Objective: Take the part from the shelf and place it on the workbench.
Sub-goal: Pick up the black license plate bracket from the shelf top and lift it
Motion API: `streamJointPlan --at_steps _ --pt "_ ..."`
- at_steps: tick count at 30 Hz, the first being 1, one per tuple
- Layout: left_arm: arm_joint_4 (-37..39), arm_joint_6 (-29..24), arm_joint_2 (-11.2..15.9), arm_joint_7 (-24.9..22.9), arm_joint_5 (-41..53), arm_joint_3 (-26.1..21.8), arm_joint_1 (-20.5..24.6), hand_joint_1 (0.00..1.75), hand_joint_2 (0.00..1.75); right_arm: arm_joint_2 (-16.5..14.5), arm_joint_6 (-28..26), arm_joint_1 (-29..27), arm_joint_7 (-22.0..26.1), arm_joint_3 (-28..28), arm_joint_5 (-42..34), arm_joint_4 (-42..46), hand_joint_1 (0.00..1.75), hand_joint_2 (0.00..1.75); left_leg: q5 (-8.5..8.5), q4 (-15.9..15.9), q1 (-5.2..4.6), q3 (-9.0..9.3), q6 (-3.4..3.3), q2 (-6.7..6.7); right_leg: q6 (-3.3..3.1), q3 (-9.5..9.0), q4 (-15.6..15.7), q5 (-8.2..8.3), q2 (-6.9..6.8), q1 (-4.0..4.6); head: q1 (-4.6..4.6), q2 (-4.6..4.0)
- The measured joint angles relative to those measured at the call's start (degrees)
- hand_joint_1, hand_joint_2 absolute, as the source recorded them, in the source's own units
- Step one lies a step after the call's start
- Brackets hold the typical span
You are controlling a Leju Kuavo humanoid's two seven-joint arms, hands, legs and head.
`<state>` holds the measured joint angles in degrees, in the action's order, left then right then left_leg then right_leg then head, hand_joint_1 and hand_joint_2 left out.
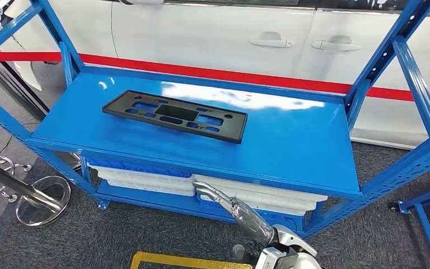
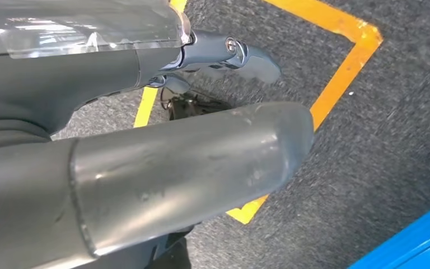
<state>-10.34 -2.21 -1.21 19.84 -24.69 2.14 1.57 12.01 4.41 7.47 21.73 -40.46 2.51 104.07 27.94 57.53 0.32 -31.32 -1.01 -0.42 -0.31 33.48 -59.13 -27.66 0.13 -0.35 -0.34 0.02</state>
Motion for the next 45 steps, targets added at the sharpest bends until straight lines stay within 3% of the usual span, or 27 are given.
streamJointPlan --at_steps 3,6,7,8,9,11,13,15,18,19,21,22,23,24,25,27,28,33,35,37,38,39,40,42,43,45 --pt "0.0 -0.02 -0.05 0.07 -0.02 0.0 0.0 0.0 0.0 0.01 0.03 0.42 -0.07 -0.38 -0.06 -0.11 0.0 0.0 1.54 1.83 0.22 -0.63 0.92 0.07 -1.02 -0.57 0.64 0.1 -0.06 -0.34 0.0 0.0" --pt "0.0 0.01 -0.12 0.09 -0.02 0.0 0.01 0.0 0.0 -0.01 0.03 0.73 -0.09 -0.64 -0.08 -0.26 0.0 0.0 6.23 11.86 0.38 -5.57 1.59 0.11 -1.68 -0.96 0.82 -0.08 -0.25 -0.36 -0.01 0.0" --pt "0.01 0.02 -0.12 0.09 -0.02 0.0 -0.04 0.0 0.0 -0.01 0.03 0.73 -0.12 -0.72 -0.08 -0.37 0.0 0.0 7.03 14.98 0.4 -7.36 1.7 0.11 -1.77 -1.0 0.74 -0.21 -0.26 -0.32 -0.01 0.0" --pt "0.01 0.01 -0.12 0.09 -0.03 0.0 -0.11 0.0 0.0 -0.01 0.03 0.73 -0.15 -0.79 -0.08 -0.46 0.0 0.0 6.74 16.31 0.4 -8.32 1.73 0.11 -1.81 -1.08 0.66 -0.36 -0.22 -0.3 0.0 0.0" --pt "0.01 -0.01 -0.11 0.09 -0.04 0.0 -0.17 0.0 0.0 -0.01 0.03 0.73 -0.18 -0.87 -0.08 -0.53 0.0 0.0 5.29 15.37 0.4 -8.18 1.67 0.11 -1.79 -1.25 0.57 -0.55 -0.17 -0.3 -0.01 0.0" --pt "0.01 -0.02 -0.09 0.09 -0.05 0.0 -0.19 0.0 0.0 -0.01 0.03 0.74 -0.2 -0.98 -0.09 -0.56 0.0 0.0 0.8 8.13 0.37 -5.15 1.29 0.12 -1.57 -1.81 0.48 -1.02 -0.08 -0.3 0.0 0.0" --pt "0.02 -0.02 -0.08 0.09 -0.05 0.0 -0.11 0.0 0.0 -0.01 0.03 0.81 -0.22 -1.05 -0.14 -0.61 0.0 0.0 -1.42 2.04 0.11 -2.36 0.78 0.1 -1.11 -2.03 0.36 -1.36 -0.05 -0.13 0.0 0.0" --pt "0.02 -0.02 -0.07 0.1 -0.04 0.0 -0.11 0.0 0.0 -0.01 0.03 0.9 -0.29 -1.15 -0.24 -0.66 0.0 0.0 -1.24 0.64 -0.17 -1.78 0.39 0.06 -0.6 -1.91 0.45 -1.39 -0.06 -0.02 0.0 0.0" --pt "0.02 -0.07 -0.08 0.13 -0.05 0.0 -0.2 0.0 0.0 -0.01 0.05 1.23 -0.33 -1.29 -0.39 -0.68 0.0 0.0 -1.43 -0.27 0.28 -1.3 -0.48 0.1 0.21 -1.63 -0.56 -2.38 -0.09 0.03 0.01 0.0" --pt "0.02 -0.09 -0.09 0.14 -0.06 0.0 -0.17 0.0 0.0 -0.01 0.06 1.37 -0.34 -1.31 -0.45 -0.7 0.0 0.0 -1.5 -0.58 0.45 -1.05 -0.81 0.15 0.43 -0.7 -2.66 -3.61 -0.09 0.02 0.01 0.0" --pt "0.02 -0.09 -0.07 0.16 -0.07 -0.01 -0.12 0.0 0.0 -0.01 0.13 1.5 -0.34 -1.35 -0.62 -0.86 0.0 0.0 -1.37 -0.67 0.41 -0.82 -1.28 0.23 0.72 3.01 -9.85 -6.85 -0.09 -0.18 0.02 0.0" --pt "0.02 -0.09 -0.06 0.16 -0.08 -0.02 -0.11 0.0 0.0 -0.01 0.16 1.5 -0.35 -1.38 -0.67 -0.99 0.0 0.0 -1.25 -0.64 0.36 -0.73 -1.38 0.23 0.84 5.0 -13.29 -7.88 -0.1 -0.28 0.02 0.0" --pt "0.02 -0.09 -0.05 0.16 -0.08 -0.02 -0.13 0.0 0.0 -0.01 0.19 1.49 -0.36 -1.42 -0.72 -1.13 0.0 0.0 -1.09 -0.6 0.33 -0.59 -1.43 0.2 0.92 6.34 -15.23 -7.89 -0.1 -0.37 0.02 0.0" --pt "0.02 -0.09 -0.06 0.15 -0.09 -0.02 -0.16 0.0 0.0 -0.01 0.2 1.49 -0.36 -1.45 -0.74 -1.23 0.0 0.0 -0.9 -0.56 0.31 -0.36 -1.4 0.15 0.94 6.55 -14.82 -6.64 -0.11 -0.43 0.02 0.0" --pt "0.02 -0.09 -0.08 0.15 -0.09 -0.02 -0.18 0.0 0.0 -0.01 0.2 1.5 -0.37 -1.46 -0.75 -1.3 0.0 0.0 -0.63 -0.51 0.32 -0.01 -1.3 0.07 0.88 5.64 -12.19 -4.38 -0.11 -0.47 0.01 0.0" --pt "0.02 -0.09 -0.14 0.15 -0.09 -0.02 -0.18 0.0 0.0 -0.01 0.2 1.56 -0.38 -1.46 -0.79 -1.38 0.0 0.0 0.0 -0.38 0.21 0.64 -0.85 -0.04 0.58 2.43 -4.52 -0.2 -0.12 -0.39 0.02 0.0" --pt "0.02 -0.09 -0.15 0.16 -0.09 -0.02 -0.15 0.0 0.0 -0.01 0.2 1.6 -0.39 -1.47 -0.83 -1.42 0.0 0.0 0.26 -0.29 0.11 0.77 -0.54 -0.07 0.36 1.28 -1.88 0.72 -0.1 -0.3 0.02 0.0" --pt "0.02 -0.11 -0.16 0.16 -0.09 -0.02 -0.03 0.0 0.0 0.01 0.22 1.63 -0.38 -1.53 -0.89 -1.46 0.0 0.0 1.48 0.6 0.22 0.67 1.05 0.07 -1.02 0.23 0.18 0.43 0.16 -0.2 0.01 0.0" --pt "0.02 -0.1 -0.22 0.17 -0.09 -0.01 0.0 0.0 0.0 -0.02 0.23 1.67 -0.37 -1.54 -0.89 -1.45 0.0 0.0 4.17 5.68 0.38 -1.68 1.63 0.11 -1.6 -0.32 0.55 0.3 -0.04 -0.36 0.0 0.0" --pt "0.02 -0.09 -0.25 0.17 -0.09 0.0 -0.04 0.0 0.0 -0.03 0.24 1.67 -0.37 -1.55 -0.89 -1.46 0.0 0.0 7.29 13.78 0.42 -6.08 2.01 0.12 -1.97 -0.56 0.54 0.01 -0.18 -0.28 0.0 0.0" --pt "0.02 -0.1 -0.25 0.17 -0.09 0.0 -0.09 0.0 0.0 -0.02 0.25 1.66 -0.38 -1.57 -0.89 -1.47 0.0 0.0 7.65 16.39 0.42 -7.78 2.06 0.12 -2.05 -0.69 0.51 -0.14 -0.17 -0.23 -0.01 0.0" --pt "0.02 -0.1 -0.25 0.17 -0.1 0.0 -0.15 0.0 0.0 -0.02 0.25 1.66 -0.39 -1.58 -0.89 -1.48 0.0 0.0 6.75 16.76 0.41 -8.43 2.0 0.12 -2.07 -0.9 0.5 -0.32 -0.11 -0.18 0.0 0.0" --pt "0.02 -0.11 -0.23 0.17 -0.1 0.0 -0.19 0.0 0.0 -0.03 0.25 1.66 -0.39 -1.59 -0.89 -1.48 0.0 0.0 4.7 14.64 0.39 -7.82 1.82 0.12 -2.03 -1.23 0.5 -0.54 -0.04 -0.14 0.01 0.0" --pt "0.02 -0.11 -0.18 0.19 -0.09 0.0 -0.18 0.0 0.0 -0.03 0.26 1.67 -0.38 -1.6 -0.89 -1.48 0.0 0.0 0.01 6.67 0.2 -4.47 1.12 0.11 -1.79 -2.03 0.51 -1.08 0.05 0.01 0.02 0.0" --pt "0.02 -0.11 -0.16 0.2 -0.09 0.0 -0.15 0.0 0.0 -0.03 0.26 1.68 -0.38 -1.6 -0.89 -1.48 0.0 0.0 -1.23 3.29 0.06 -2.94 0.74 0.11 -1.58 -2.25 0.49 -1.31 0.08 0.11 0.02 0.0" --pt "0.02 -0.07 -0.12 0.23 -0.09 0.0 -0.08 0.0 0.0 -0.03 0.26 1.7 -0.39 -1.61 -0.89 -1.48 0.0 0.0 -1.34 0.75 -0.24 -1.77 0.21 0.11 -1.05 -2.32 0.55 -1.52 0.05 0.21 0.02 0.0"
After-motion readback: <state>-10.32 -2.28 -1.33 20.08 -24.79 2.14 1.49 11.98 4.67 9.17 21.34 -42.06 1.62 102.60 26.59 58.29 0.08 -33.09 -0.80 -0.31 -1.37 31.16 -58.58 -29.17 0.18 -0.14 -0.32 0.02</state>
